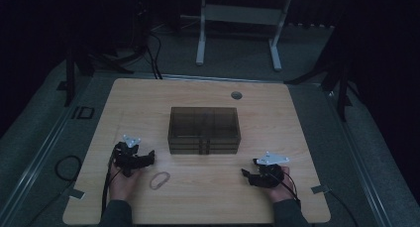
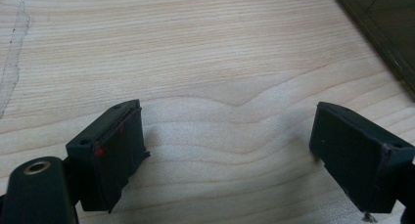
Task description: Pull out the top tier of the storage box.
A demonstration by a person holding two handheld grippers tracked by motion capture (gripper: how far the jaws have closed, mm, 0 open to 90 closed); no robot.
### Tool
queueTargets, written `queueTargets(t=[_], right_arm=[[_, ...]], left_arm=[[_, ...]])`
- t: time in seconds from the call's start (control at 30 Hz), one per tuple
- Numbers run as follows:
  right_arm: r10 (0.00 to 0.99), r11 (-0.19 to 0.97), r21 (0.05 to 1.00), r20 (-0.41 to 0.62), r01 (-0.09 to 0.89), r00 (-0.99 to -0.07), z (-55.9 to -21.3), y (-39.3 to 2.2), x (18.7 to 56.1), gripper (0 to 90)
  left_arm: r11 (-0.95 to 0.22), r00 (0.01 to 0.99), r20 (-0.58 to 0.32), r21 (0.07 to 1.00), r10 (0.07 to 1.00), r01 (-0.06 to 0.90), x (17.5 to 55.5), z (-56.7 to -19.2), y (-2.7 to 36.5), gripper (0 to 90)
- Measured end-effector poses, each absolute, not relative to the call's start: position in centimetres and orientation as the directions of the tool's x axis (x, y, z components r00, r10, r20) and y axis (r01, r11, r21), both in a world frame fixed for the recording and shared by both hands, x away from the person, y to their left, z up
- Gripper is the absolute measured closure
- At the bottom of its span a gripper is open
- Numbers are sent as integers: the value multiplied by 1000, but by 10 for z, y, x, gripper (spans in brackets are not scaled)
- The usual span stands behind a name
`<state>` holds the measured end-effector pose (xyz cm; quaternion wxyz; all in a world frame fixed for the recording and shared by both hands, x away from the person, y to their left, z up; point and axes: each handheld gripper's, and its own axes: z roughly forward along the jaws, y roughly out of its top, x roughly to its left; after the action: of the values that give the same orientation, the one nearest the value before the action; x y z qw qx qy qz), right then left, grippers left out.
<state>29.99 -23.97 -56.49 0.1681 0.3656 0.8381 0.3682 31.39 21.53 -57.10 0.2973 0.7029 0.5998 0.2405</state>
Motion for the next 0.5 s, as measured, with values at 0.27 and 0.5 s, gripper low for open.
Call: queueTargets(t=[0.27, 0.5], right_arm=[[738, 460, 740, -12, 491, -675, -565, -240, 300, 358], [749, 454, 738, -13, 499, -662, -565, -238, 299, 351]], left_arm=[[-104, 165, -18, 706, 986, 700, 314, -571, 215, 132], [-104, 165, -19, 707, 986, 700, 314, -571, 215, 132]])
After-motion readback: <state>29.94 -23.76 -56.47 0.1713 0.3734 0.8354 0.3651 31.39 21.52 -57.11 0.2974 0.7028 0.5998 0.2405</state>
